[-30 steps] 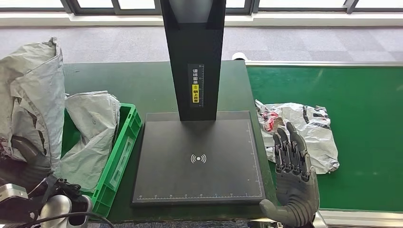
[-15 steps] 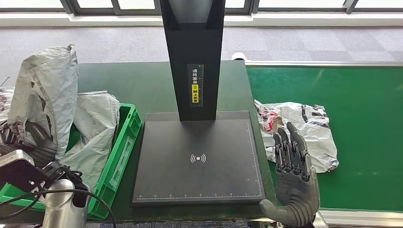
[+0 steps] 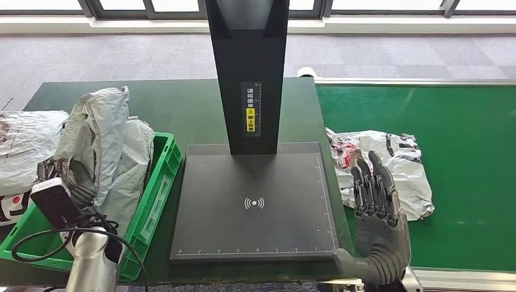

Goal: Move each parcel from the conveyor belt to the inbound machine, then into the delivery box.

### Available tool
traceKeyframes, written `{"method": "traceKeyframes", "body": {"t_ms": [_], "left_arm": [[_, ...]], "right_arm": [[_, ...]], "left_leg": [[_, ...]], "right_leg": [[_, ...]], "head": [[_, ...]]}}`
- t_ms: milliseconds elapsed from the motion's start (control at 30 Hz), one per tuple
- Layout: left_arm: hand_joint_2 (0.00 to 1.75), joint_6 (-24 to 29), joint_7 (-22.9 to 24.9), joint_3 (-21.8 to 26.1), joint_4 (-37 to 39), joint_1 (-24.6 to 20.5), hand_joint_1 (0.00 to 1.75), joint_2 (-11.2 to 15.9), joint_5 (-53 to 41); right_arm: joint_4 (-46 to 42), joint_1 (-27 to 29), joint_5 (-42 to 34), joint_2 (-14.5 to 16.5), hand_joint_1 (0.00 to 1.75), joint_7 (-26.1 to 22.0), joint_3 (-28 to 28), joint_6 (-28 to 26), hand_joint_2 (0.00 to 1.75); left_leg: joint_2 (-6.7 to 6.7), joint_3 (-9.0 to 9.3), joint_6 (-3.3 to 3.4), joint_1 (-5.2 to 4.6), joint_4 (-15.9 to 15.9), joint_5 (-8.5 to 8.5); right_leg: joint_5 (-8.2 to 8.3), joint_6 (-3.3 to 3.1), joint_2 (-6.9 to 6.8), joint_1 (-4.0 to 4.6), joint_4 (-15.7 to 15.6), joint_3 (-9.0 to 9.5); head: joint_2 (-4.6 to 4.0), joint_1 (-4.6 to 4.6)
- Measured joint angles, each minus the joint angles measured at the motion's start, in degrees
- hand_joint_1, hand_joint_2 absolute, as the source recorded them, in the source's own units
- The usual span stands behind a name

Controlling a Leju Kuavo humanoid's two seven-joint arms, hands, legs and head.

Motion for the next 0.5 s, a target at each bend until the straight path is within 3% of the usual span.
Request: {"method": "traceKeyframes", "body": {"t_ms": [100,133,233,267,367,500], "left_arm": [[1.75,0.0,0.0,0.1,0.5,-0.2,1.75,0.0,0.1],[1.75,0.0,0.0,0.2,0.6,-0.3,1.56,0.0,0.2],[1.75,0.0,0.1,0.4,0.7,-0.2,0.28,0.0,0.5],[1.31,0.0,0.0,0.4,0.7,-0.2,0.03,0.0,0.5],[0.00,0.4,-0.2,0.4,0.5,0.0,0.00,0.0,-0.6],[0.00,2.4,-0.3,0.4,-1.1,1.2,0.00,-0.6,-1.9]], "right_arm": [[0.0,0.0,0.0,0.0,0.00,0.0,0.0,0.0,1.75],[0.0,0.0,0.0,0.0,0.00,0.0,0.0,0.0,1.75],[0.0,0.0,0.0,0.0,0.00,0.1,0.0,0.0,1.75],[0.0,0.0,0.0,0.0,0.00,0.1,0.0,0.0,1.75],[0.0,0.0,0.0,0.0,0.00,0.1,0.0,0.0,1.75],[0.0,0.2,0.0,0.0,0.00,0.2,0.0,0.0,1.75]], "left_leg": [[0.01,0.02,0.00,0.00,0.0,0.01],[0.02,0.04,-0.01,0.00,0.0,0.01],[0.02,0.12,-0.01,0.00,0.0,0.02],[0.02,0.15,-0.01,0.00,0.0,0.02],[0.02,0.21,-0.01,-0.01,0.0,0.02],[0.05,0.23,-0.04,-0.01,0.0,-0.01]], "right_leg": [[0.00,0.00,0.00,0.00,0.0,0.03],[0.00,0.00,0.00,0.00,0.0,0.04],[0.01,0.00,0.01,0.00,0.0,0.13],[0.01,0.00,0.01,-0.01,0.0,0.16],[0.01,-0.01,0.01,-0.01,0.0,0.21],[0.00,-0.01,0.06,-0.01,0.0,0.18]], "head": [[0.00,0.00],[0.00,0.01],[0.00,0.02],[0.00,0.01],[0.00,0.00],[0.00,-0.01]]}}
